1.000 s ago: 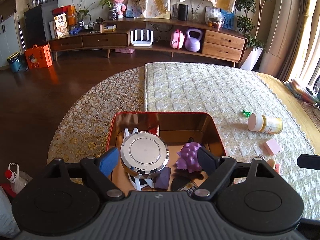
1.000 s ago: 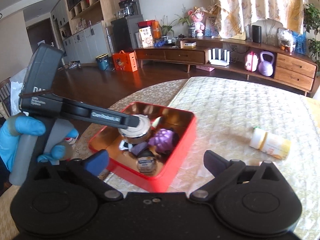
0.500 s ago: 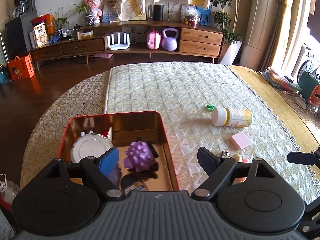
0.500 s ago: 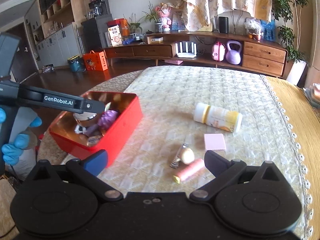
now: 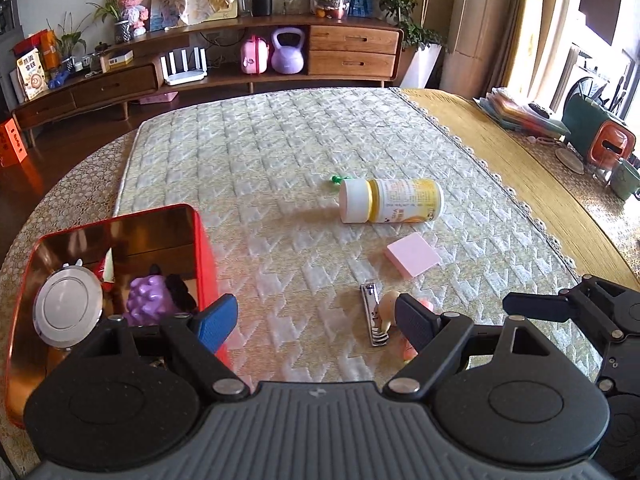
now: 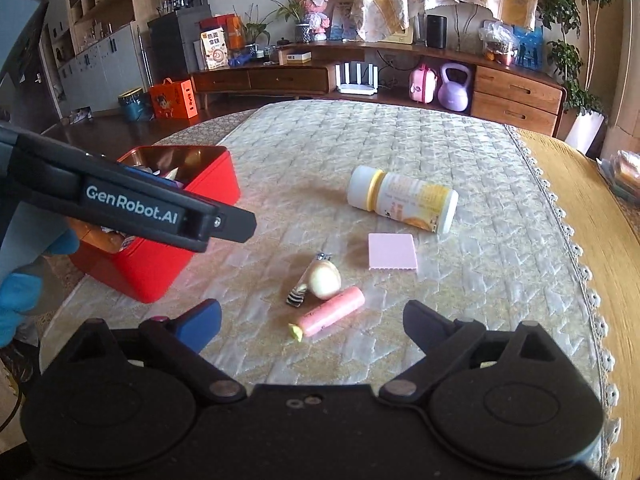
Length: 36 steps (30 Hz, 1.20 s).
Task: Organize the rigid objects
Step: 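Move left tool to beige ball while right tool moves to pink tube, then grasp beige ball with left tool while right tool grasps pink tube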
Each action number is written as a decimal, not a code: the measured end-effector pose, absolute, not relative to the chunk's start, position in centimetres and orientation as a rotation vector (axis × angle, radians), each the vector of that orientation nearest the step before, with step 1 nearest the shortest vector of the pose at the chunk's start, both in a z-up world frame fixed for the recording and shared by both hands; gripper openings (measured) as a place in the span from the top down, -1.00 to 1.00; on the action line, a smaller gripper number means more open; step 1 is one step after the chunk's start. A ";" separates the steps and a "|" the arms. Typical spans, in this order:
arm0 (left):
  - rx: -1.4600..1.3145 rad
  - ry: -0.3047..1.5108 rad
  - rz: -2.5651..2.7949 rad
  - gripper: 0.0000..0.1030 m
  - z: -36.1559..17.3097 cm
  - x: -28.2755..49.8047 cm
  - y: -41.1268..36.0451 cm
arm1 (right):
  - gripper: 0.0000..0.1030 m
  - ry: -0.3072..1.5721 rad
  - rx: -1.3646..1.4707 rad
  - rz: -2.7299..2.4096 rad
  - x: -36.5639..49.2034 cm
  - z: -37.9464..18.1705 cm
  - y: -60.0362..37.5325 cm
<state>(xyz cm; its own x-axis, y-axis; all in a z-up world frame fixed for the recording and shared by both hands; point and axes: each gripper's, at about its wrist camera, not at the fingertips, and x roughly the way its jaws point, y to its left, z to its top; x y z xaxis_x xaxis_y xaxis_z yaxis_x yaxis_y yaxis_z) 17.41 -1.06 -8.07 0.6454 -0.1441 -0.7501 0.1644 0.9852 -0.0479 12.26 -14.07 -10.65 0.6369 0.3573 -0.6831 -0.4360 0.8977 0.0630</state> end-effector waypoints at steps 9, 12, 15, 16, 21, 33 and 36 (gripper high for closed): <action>0.031 0.905 -0.200 -0.67 -10.0 19.3 -3.2 | -0.63 0.786 -0.100 0.420 14.6 -13.1 -13.6; 0.039 0.919 -0.208 -0.67 -10.7 19.6 -3.7 | -0.60 0.766 -0.110 0.420 14.6 -13.5 -13.2; 0.054 0.927 -0.214 -0.67 -11.3 19.8 -4.3 | -0.48 0.759 -0.104 0.407 14.9 -13.8 -13.1; 0.055 0.930 -0.216 -0.67 -11.4 19.9 -4.5 | -0.43 0.758 -0.098 0.401 15.0 -13.9 -13.1; 0.061 0.938 -0.231 -0.66 -12.0 20.3 -5.2 | -0.14 0.768 -0.083 0.393 15.5 -14.4 -13.7; 0.046 0.965 -0.281 -0.25 -13.1 21.0 -6.2 | 0.29 0.776 -0.149 0.412 15.3 -14.6 -14.6; 0.044 0.967 -0.285 -0.15 -13.2 21.1 -6.3 | 0.45 0.778 -0.161 0.419 15.4 -14.5 -15.3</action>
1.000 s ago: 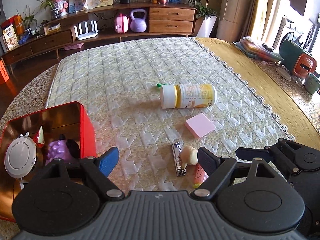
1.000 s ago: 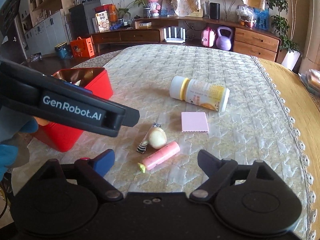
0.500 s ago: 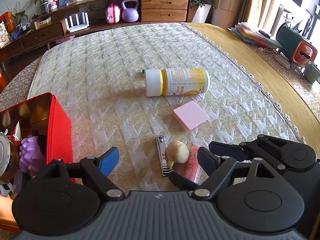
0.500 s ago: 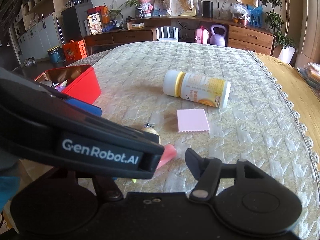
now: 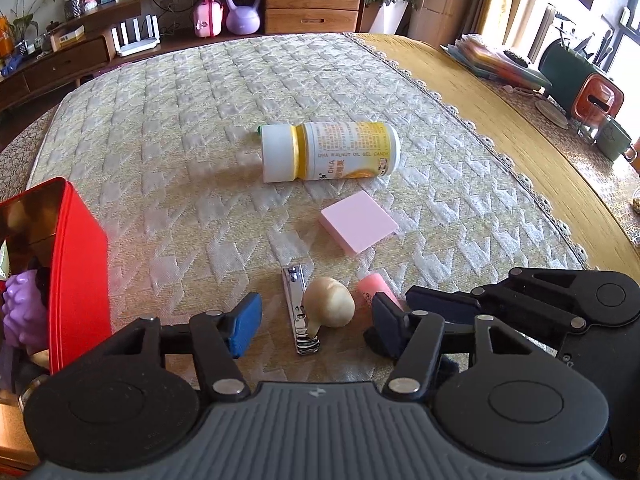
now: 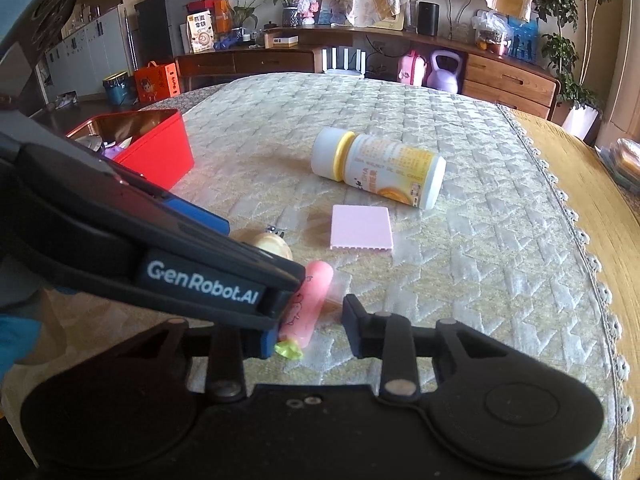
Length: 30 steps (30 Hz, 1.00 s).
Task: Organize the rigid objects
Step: 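Grasp beige ball with left tool while right tool grasps pink tube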
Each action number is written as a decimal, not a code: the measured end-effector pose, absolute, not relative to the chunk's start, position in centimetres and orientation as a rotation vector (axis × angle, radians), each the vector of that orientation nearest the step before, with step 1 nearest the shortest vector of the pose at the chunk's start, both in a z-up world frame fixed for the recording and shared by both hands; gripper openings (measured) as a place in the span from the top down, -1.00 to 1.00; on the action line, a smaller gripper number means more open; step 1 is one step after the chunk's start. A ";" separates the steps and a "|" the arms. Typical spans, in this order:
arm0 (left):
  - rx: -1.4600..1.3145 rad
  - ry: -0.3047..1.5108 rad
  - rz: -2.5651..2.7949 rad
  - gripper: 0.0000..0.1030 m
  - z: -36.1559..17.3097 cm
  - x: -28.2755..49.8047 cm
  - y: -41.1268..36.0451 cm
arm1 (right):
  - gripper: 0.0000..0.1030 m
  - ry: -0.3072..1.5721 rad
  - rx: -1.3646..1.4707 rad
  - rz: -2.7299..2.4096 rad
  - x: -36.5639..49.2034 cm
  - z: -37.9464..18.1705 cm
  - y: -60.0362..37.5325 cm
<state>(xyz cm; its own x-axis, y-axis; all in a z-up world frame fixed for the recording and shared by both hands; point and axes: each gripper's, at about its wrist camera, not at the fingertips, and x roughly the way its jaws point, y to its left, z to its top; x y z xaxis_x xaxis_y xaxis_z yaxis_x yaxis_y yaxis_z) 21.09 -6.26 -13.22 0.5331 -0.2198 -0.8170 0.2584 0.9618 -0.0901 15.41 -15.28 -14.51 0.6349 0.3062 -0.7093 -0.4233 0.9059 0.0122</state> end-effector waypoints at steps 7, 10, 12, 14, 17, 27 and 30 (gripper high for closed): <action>0.037 0.981 -0.309 0.19 -13.5 21.4 -6.6 | 0.67 0.787 -0.150 0.429 15.8 -14.4 -16.5; 0.035 0.978 -0.304 0.30 -13.5 21.6 -6.5 | 0.70 0.786 -0.150 0.433 15.9 -14.4 -16.6; 0.022 0.979 -0.305 0.32 -13.5 21.7 -6.3 | 0.70 0.785 -0.147 0.434 16.0 -14.5 -16.7; 0.020 0.971 -0.309 0.36 -13.4 21.7 -6.2 | 0.71 0.781 -0.149 0.431 16.0 -14.5 -16.6; 0.032 0.964 -0.316 0.47 -13.2 21.5 -6.4 | 0.71 0.776 -0.154 0.423 15.8 -14.5 -16.5; 0.022 0.946 -0.312 0.47 -12.4 20.3 -5.6 | 0.71 0.768 -0.118 0.405 15.2 -13.6 -16.8; 0.014 0.949 -0.303 0.47 -11.7 19.9 -5.0 | 0.71 0.754 -0.115 0.414 14.7 -12.6 -16.4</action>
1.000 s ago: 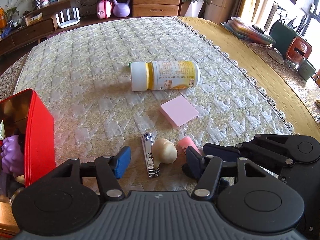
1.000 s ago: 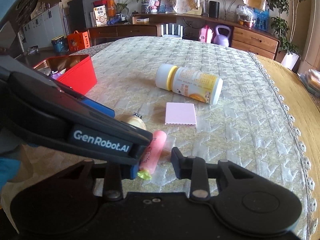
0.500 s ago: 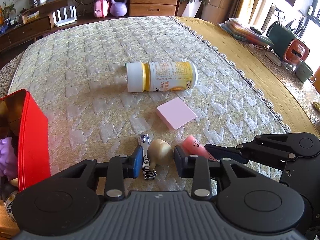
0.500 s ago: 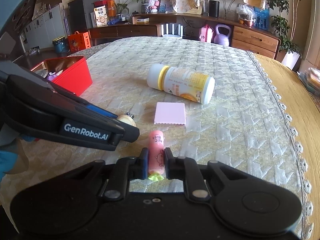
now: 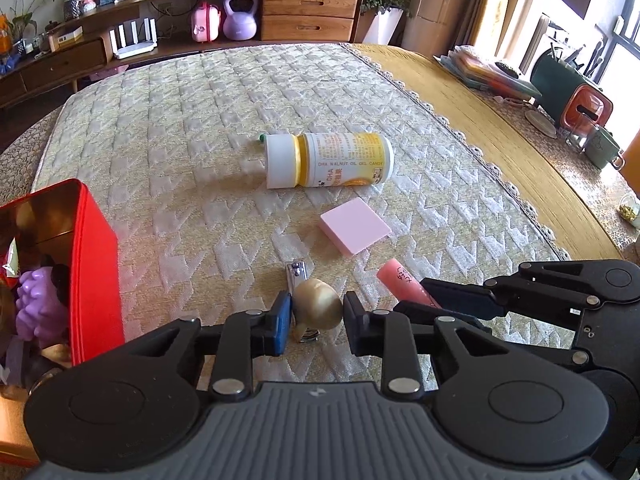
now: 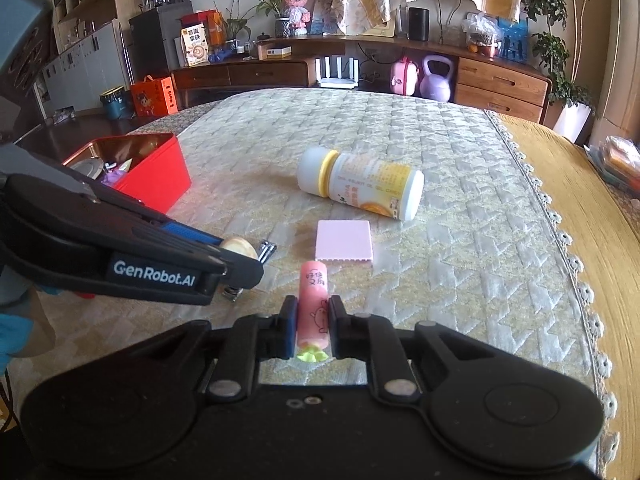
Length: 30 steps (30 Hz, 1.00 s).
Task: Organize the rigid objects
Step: 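Grasp beige ball with left tool while right tool grasps pink tube, then carry beige ball with left tool while right tool carries pink tube over red tin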
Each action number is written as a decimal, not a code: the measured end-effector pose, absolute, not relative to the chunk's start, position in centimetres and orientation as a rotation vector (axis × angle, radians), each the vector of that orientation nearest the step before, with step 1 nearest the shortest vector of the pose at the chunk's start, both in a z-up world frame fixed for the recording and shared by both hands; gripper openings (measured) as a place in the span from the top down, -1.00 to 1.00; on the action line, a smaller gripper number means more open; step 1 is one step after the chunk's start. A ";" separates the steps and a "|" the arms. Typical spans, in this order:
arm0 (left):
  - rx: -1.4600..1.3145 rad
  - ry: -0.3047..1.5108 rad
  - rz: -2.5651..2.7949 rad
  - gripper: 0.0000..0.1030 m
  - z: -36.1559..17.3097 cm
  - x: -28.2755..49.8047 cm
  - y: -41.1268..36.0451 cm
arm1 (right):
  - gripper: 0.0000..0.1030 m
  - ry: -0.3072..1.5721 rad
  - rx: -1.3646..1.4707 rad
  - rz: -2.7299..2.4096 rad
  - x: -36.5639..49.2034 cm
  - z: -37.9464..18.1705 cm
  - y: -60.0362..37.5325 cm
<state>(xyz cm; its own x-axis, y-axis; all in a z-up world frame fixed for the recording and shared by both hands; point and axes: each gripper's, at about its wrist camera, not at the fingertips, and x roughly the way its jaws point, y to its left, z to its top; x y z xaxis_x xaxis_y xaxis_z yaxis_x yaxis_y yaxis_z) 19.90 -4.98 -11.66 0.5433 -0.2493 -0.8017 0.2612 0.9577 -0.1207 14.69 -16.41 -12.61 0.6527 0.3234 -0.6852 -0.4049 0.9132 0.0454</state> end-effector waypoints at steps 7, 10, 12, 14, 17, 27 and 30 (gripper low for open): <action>-0.002 0.928 -0.283 0.47 -9.8 18.4 -3.0 | 0.71 0.718 -0.101 0.442 13.3 -10.2 -15.0; -0.011 0.922 -0.267 0.47 -9.0 17.7 -1.9 | 0.71 0.704 -0.093 0.454 12.7 -9.1 -14.3; -0.021 0.920 -0.258 0.47 -8.6 17.4 -1.2 | 0.71 0.694 -0.094 0.464 12.4 -8.4 -13.7; -0.031 0.914 -0.246 0.47 -8.1 17.0 -0.3 | 0.71 0.685 -0.097 0.471 12.2 -7.8 -13.0; -0.036 0.906 -0.230 0.47 -7.5 16.4 0.9 | 0.71 0.677 -0.095 0.491 11.8 -7.0 -11.9; -0.051 0.879 -0.181 0.47 -6.5 14.8 5.2 | 0.71 0.666 -0.097 0.546 11.2 -5.3 -7.8; -0.055 0.872 -0.166 0.47 -6.2 14.4 6.5 | 0.71 0.661 -0.104 0.558 11.2 -4.9 -6.6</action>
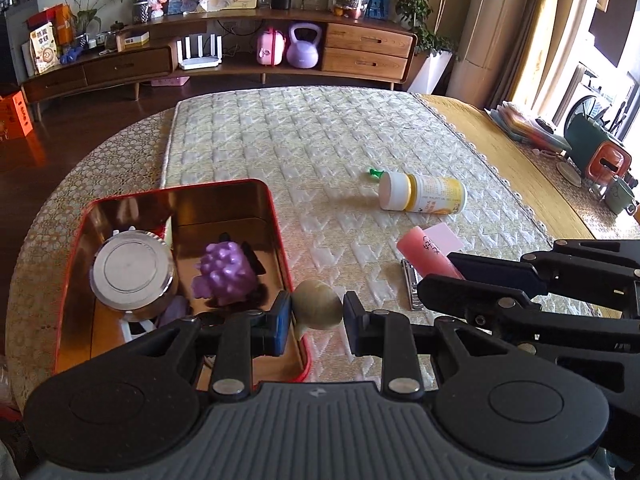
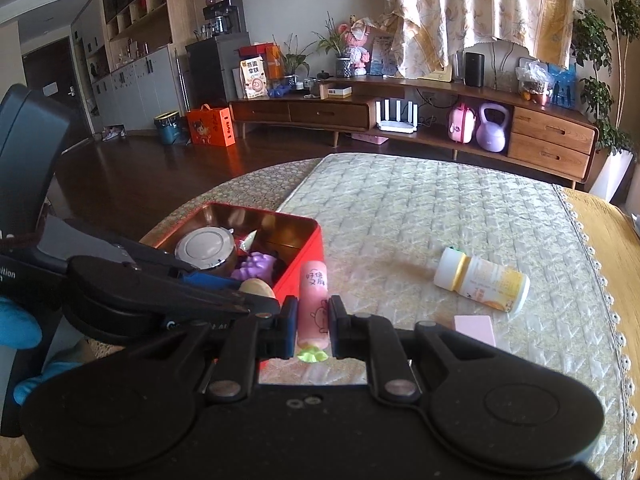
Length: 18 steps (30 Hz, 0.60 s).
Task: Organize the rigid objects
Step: 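Carry beige ball with left tool while right tool carries pink tube over red tin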
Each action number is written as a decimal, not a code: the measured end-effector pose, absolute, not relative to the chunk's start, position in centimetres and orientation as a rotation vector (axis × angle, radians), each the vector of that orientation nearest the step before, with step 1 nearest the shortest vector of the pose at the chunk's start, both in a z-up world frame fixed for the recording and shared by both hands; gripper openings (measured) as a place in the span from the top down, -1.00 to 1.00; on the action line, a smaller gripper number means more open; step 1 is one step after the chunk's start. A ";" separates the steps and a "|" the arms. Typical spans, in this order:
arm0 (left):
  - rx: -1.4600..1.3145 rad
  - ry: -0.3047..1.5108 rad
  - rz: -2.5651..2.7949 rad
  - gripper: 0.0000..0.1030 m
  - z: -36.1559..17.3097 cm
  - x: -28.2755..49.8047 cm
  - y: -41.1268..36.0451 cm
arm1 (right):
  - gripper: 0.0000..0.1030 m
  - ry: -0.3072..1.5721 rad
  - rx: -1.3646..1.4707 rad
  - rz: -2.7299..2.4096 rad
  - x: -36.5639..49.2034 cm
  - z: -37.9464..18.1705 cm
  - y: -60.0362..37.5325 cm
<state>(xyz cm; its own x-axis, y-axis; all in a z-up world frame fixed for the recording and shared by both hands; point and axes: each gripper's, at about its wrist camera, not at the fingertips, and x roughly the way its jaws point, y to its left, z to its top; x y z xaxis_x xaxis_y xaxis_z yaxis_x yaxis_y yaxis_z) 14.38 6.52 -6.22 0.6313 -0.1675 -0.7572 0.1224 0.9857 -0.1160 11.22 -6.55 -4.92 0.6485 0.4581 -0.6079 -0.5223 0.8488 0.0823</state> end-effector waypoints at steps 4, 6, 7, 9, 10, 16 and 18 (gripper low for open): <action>-0.062 0.868 -0.144 0.47 -6.1 14.0 8.5 | 0.71 0.662 -0.110 0.577 11.4 -4.5 -4.9; -0.056 0.862 -0.128 0.47 -6.1 13.9 9.5 | 0.71 0.661 -0.125 0.588 11.5 -4.4 -3.9; -0.056 0.861 -0.118 0.47 -6.1 13.8 10.2 | 0.71 0.661 -0.134 0.594 11.5 -4.5 -3.4; -0.063 0.867 -0.099 0.47 -6.4 13.8 11.5 | 0.71 0.666 -0.147 0.605 11.6 -4.6 -2.5; -0.065 0.869 -0.088 0.47 -6.5 13.8 12.2 | 0.71 0.668 -0.149 0.608 11.6 -4.7 -2.1; -0.071 0.871 -0.029 0.47 -6.9 13.8 15.3 | 0.71 0.693 -0.150 0.629 12.6 -5.2 0.0; -0.072 0.872 -0.016 0.47 -7.1 14.0 16.0 | 0.71 0.701 -0.151 0.633 12.9 -5.5 0.5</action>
